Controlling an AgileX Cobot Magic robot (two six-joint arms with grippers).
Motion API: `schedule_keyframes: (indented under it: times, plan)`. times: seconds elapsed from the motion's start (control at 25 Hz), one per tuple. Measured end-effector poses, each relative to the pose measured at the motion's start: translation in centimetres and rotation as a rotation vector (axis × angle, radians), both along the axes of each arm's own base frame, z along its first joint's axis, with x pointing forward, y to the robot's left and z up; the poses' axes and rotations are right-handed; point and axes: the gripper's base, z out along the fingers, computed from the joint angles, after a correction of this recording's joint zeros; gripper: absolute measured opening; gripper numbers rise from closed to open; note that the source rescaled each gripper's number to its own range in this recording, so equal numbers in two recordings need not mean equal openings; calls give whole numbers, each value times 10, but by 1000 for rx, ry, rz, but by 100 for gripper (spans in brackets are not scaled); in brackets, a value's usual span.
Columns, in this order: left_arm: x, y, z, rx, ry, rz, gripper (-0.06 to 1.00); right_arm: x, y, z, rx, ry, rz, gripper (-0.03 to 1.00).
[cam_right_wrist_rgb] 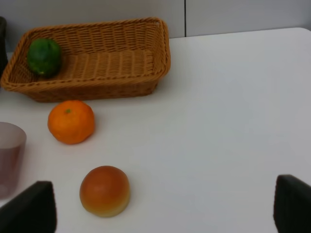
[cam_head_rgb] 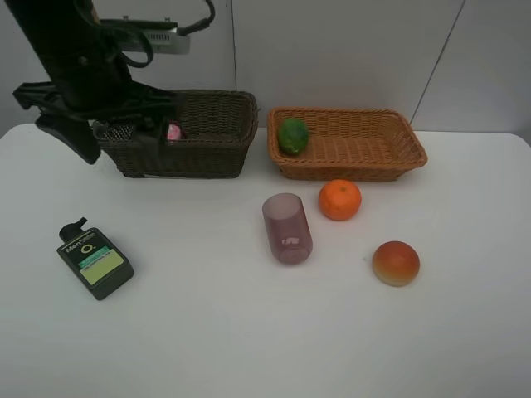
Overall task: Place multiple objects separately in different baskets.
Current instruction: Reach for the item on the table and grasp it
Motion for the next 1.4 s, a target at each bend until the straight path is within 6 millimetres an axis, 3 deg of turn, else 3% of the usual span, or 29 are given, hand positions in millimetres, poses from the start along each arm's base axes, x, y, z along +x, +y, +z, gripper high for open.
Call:
schedule_keyframes:
  times: [0.28,0.6,0.96,1.4]
  plan:
    - [-43,53,-11,-43,-37,333,100,0,0,0,0,0,0,94]
    - [-74,82,-38,-66,-74,638,100,0,0,0,0,0,0,94]
    - [-72,90,-59,-124,-133,793,100,0,0,0,0,0,0,94]
    - [-54,89,-99,-60,-30,795,100,0,0,0,0,0,0,94]
